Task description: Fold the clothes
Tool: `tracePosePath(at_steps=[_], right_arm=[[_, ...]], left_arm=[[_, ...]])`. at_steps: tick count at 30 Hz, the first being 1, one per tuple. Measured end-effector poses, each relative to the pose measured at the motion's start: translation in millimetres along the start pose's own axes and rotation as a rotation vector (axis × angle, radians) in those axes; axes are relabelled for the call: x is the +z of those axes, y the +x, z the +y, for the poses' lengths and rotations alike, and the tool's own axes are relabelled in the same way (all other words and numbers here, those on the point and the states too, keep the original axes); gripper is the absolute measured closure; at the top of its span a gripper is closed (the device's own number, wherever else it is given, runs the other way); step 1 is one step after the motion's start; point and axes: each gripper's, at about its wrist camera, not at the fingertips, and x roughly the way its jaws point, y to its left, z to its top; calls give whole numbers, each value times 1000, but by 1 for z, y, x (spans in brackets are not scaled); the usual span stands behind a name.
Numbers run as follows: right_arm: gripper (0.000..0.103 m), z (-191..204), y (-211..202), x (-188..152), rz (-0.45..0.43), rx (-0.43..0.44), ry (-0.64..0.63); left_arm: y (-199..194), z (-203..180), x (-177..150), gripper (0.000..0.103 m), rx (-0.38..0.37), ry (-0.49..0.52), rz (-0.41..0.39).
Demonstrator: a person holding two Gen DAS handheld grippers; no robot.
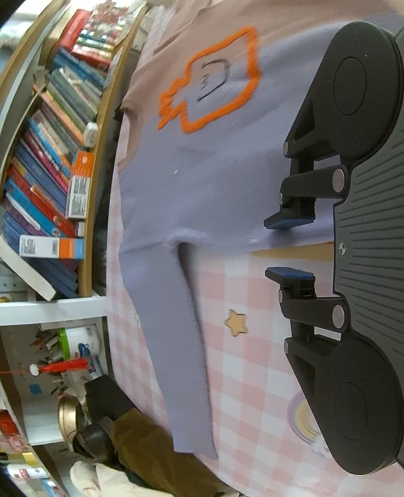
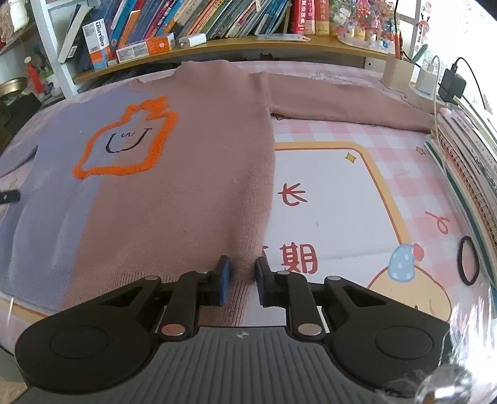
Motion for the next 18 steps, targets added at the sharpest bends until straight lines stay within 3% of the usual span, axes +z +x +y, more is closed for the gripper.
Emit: tracePosePath(at_steps=[7,13,15,18], right_arm=[[87,3,2,4,7,-16,-6],[87,5,3,4,8,-25,-16],[87,5,3,4,9,-28,-18],[87,5,3,5,9,-30,-21]], left_arm=[[37,1,38,75,-2,-58,-27],[57,0,51,76,-26,-91,-42],[60,0,51,95,-29,-98,-52],[63,1,52,99,-18,-109,-60]])
